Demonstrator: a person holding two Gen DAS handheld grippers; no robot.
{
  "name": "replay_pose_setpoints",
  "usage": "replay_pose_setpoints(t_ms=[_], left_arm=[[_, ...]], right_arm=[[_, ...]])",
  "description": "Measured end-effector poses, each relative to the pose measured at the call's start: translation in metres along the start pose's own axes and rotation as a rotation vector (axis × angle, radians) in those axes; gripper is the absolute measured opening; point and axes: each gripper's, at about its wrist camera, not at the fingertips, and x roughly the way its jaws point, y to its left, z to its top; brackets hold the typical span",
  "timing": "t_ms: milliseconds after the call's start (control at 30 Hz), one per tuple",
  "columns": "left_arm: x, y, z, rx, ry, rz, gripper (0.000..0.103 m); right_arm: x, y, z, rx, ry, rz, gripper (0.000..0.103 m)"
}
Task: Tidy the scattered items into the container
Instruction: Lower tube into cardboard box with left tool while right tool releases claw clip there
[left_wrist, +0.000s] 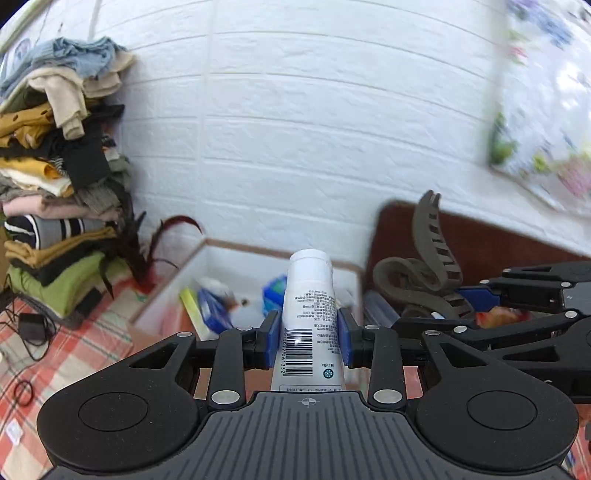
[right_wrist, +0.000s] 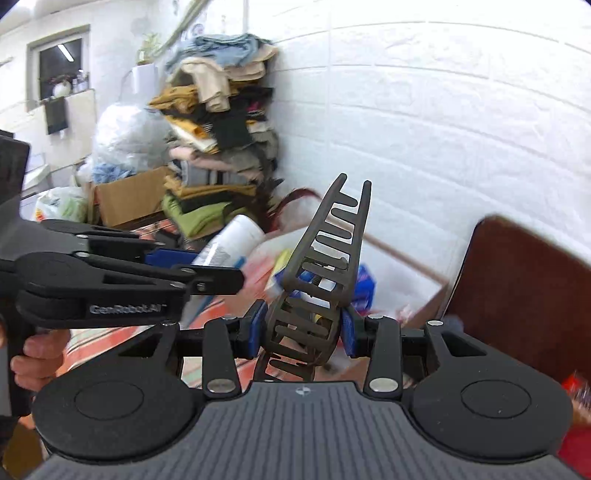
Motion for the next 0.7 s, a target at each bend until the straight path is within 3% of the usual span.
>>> replay_pose_setpoints(t_ms=[233, 500, 700], left_arm=[[0.071, 0.052, 0.027, -0.058, 0.027, 0.069, 0.031], [0.148, 0.107, 0.03, -0.109, 0.094, 0.09, 0.031], [0.186, 0.129, 0.026, -0.131, 0.13, 0.099, 0.034]], right_arm=[[0.077, -0.016, 0.033, 0.038, 0.051, -0.036, 0.045], [0.184, -0.033, 0.043, 0.014, 0.107, -0.048, 0.046], [0.237, -0.044, 0.04, 0.002, 0.102, -0.047, 0.046]])
